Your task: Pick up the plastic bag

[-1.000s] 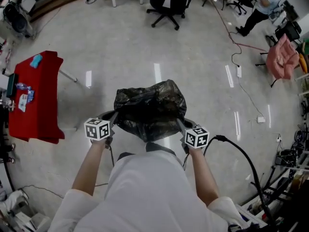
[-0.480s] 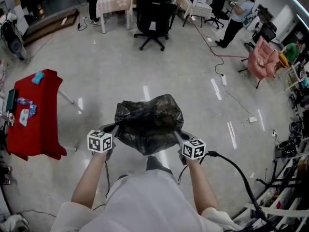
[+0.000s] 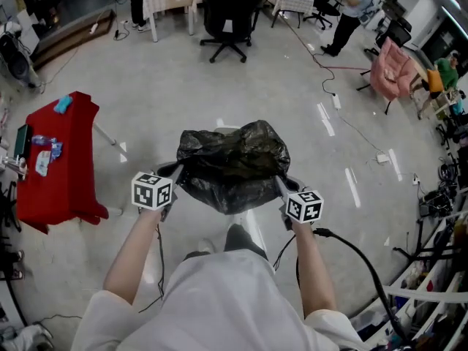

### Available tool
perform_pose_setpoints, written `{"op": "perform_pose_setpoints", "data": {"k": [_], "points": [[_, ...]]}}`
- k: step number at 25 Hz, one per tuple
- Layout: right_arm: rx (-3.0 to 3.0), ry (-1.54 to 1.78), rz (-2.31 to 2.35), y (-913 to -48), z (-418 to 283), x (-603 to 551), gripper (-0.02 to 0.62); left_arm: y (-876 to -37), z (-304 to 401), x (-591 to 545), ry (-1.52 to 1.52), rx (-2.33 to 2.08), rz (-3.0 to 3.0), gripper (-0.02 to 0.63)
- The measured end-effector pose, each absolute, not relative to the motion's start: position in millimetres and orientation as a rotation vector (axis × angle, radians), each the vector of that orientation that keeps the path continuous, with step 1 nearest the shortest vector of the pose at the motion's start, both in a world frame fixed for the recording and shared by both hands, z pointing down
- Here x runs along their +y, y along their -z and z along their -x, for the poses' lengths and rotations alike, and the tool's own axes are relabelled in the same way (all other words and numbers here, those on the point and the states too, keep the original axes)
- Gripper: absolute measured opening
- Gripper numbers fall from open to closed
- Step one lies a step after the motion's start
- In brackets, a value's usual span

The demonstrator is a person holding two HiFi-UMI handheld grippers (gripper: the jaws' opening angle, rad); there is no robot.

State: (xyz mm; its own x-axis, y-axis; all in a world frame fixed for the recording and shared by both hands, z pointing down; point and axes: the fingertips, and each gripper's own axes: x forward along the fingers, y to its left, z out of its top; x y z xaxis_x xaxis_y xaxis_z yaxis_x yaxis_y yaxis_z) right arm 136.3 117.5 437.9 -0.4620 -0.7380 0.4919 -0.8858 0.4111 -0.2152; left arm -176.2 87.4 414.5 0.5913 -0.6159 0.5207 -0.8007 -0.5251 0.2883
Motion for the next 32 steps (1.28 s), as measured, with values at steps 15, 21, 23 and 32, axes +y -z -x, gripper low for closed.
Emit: {"op": "perform_pose_setpoints", "data": {"k": [15, 21, 23, 32], "points": [[-2.467, -0.653, -1.419, -391, -177, 188, 0.002, -379, 135, 152, -0.446, -1.173, -2.312, 0.008], [-2.510, -0.608, -1.396, -386, -191, 203, 0.002, -378, 118, 167, -0.417, -1.180, -2.290, 0.008], [-2.521, -0.603, -1.401, -383, -196, 205, 0.002, -377, 113, 170, -0.420, -1.185, -2.293, 0.008], [-2.527, -0.614, -1.430, -386, -208, 203, 0.002, -380, 110, 175, -0.417, -1.204, -2.281, 0.008]]}}
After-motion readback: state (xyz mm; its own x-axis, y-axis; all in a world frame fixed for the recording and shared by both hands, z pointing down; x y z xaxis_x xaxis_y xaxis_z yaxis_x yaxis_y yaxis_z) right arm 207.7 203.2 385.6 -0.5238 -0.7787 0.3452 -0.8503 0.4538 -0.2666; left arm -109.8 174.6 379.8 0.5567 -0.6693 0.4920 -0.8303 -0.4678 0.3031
